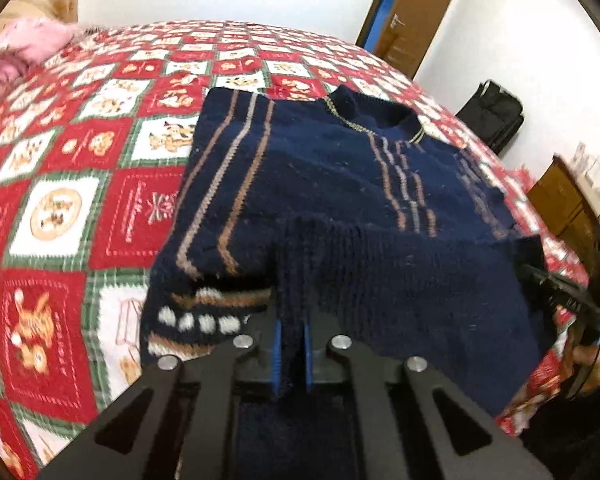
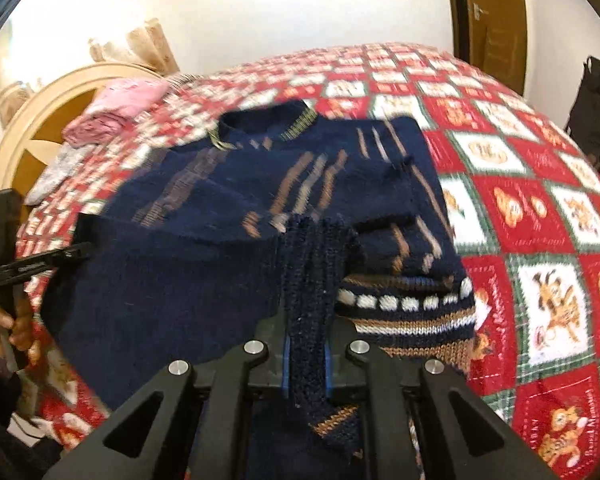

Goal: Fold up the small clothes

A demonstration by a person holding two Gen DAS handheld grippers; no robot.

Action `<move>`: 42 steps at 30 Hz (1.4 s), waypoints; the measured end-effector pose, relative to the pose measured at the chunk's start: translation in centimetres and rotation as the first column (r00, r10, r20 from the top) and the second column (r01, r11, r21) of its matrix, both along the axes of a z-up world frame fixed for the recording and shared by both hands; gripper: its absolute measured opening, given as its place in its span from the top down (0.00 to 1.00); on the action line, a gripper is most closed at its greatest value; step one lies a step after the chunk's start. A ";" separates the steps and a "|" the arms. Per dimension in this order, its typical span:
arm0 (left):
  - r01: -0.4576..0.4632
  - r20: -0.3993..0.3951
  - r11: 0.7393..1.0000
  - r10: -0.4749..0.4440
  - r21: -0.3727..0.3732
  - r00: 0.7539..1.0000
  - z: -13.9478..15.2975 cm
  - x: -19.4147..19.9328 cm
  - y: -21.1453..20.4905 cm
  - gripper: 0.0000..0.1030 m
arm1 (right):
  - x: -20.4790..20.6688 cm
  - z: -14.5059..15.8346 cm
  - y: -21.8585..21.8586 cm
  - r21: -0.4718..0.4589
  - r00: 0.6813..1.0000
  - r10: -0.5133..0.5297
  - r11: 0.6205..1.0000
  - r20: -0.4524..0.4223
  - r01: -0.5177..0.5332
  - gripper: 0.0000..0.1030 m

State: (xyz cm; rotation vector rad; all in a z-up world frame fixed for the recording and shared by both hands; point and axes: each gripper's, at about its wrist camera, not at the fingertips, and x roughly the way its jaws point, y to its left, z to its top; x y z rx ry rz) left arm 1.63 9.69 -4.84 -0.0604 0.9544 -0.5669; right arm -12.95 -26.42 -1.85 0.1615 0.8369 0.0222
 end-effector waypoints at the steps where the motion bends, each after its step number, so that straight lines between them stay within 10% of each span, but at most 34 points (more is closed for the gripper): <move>1: -0.002 0.002 1.000 0.002 -0.007 1.000 0.2 -0.2 0.1 0.92 | -0.3 0.7 0.1 -0.003 1.000 0.007 1.000 0.014 -0.007 0.89; 26: -0.115 0.105 0.980 0.132 -0.161 0.986 9.4 6.7 0.6 0.92 | 9.1 11.3 -0.3 -0.140 0.974 0.048 0.990 0.220 -0.017 0.89; 34: -0.180 0.119 0.972 0.199 -0.152 0.973 9.2 12.9 -1.3 0.92 | 17.4 7.2 -1.1 -0.145 0.979 -0.047 0.986 0.196 0.077 0.89; 42: -0.228 0.045 0.973 0.230 -0.043 0.972 3.0 17.8 -4.0 0.92 | 21.7 -0.7 -2.6 -0.184 0.991 -0.121 0.974 0.061 0.130 0.89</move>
